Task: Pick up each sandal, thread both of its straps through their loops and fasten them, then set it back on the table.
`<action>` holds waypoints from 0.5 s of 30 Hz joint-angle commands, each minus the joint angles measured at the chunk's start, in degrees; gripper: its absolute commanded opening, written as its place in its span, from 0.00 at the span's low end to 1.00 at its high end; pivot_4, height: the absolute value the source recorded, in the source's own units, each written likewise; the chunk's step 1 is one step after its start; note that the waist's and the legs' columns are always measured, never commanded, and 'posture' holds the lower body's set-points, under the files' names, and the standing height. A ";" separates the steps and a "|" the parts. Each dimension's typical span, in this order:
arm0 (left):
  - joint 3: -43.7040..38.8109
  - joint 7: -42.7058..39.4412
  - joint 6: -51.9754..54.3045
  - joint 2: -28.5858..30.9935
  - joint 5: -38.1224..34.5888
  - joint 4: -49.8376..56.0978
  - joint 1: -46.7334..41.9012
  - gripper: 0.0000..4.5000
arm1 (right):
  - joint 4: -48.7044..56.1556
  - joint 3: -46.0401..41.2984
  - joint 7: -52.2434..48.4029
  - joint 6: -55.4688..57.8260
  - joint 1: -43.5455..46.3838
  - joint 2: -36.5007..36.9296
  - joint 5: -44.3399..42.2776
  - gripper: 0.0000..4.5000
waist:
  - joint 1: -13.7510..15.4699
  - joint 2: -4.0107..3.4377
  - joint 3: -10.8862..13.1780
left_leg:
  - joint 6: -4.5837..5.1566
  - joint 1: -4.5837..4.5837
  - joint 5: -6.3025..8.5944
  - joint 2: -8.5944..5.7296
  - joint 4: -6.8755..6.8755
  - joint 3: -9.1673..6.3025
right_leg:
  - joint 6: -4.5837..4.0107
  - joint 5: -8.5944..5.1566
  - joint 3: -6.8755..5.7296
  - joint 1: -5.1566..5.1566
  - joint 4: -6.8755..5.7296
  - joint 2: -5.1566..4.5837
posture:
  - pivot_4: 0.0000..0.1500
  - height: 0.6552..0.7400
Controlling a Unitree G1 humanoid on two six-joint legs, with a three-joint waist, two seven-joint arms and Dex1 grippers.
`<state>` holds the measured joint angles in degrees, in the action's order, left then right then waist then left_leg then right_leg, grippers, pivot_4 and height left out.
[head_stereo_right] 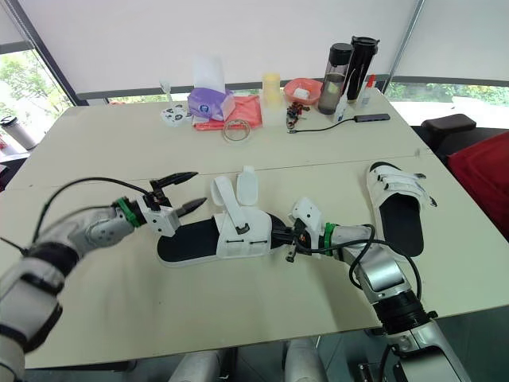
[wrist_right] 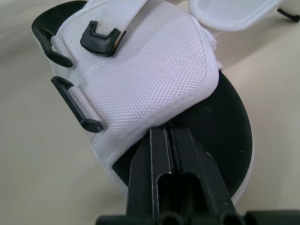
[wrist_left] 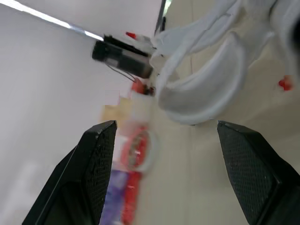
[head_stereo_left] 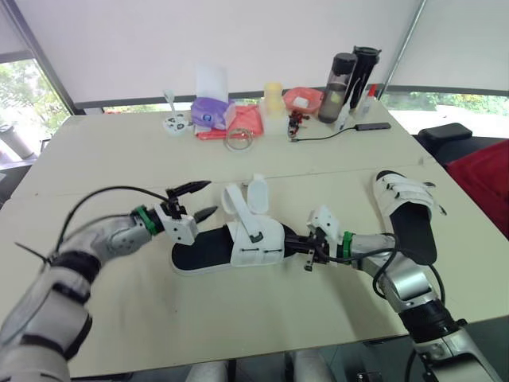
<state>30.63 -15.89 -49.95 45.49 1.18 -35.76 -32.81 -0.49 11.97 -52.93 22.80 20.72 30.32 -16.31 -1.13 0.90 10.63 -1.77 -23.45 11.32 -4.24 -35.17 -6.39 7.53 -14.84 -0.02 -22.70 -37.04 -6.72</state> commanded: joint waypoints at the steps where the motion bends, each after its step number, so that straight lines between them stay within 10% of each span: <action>1: -7.10 -14.07 27.94 3.29 -29.94 24.97 6.12 0.78 | -2.79 1.00 0.13 0.77 -0.69 0.11 2.11 0.00 | 0.04 0.00 0.00 | 0.00 0.00 0.00 0.01 0.00 -0.02 | -0.05 0.01 0.01 0.01 0.01 -0.02 | 1.00 1.00; 8: -17.22 -15.82 63.44 3.49 -56.67 49.50 15.33 0.78 | -3.44 2.03 -0.80 0.85 -0.06 -0.73 2.17 0.00 | -0.01 -0.09 -0.06 | 0.00 0.08 0.00 0.05 0.02 -0.09 | -0.47 -0.27 0.01 0.10 0.02 0.08 | 1.00 1.00; 15: -23.00 -14.28 75.98 -1.03 -58.60 52.56 18.35 0.78 | -2.85 2.33 -0.73 1.97 -0.61 -1.14 1.96 0.00 | 0.21 -0.07 -0.07 | 0.00 0.08 0.00 0.09 0.05 -0.07 | -0.54 -0.32 0.02 0.09 0.03 0.22 | 1.00 1.00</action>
<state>9.70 -30.26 24.44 45.25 -56.98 15.09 -14.13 -1.72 12.48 -54.08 22.72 21.39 29.70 -16.00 -0.92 0.83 10.56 -1.77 -23.36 11.32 -4.15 -35.13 -6.47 6.98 -15.17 0.00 -22.59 -37.00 -6.49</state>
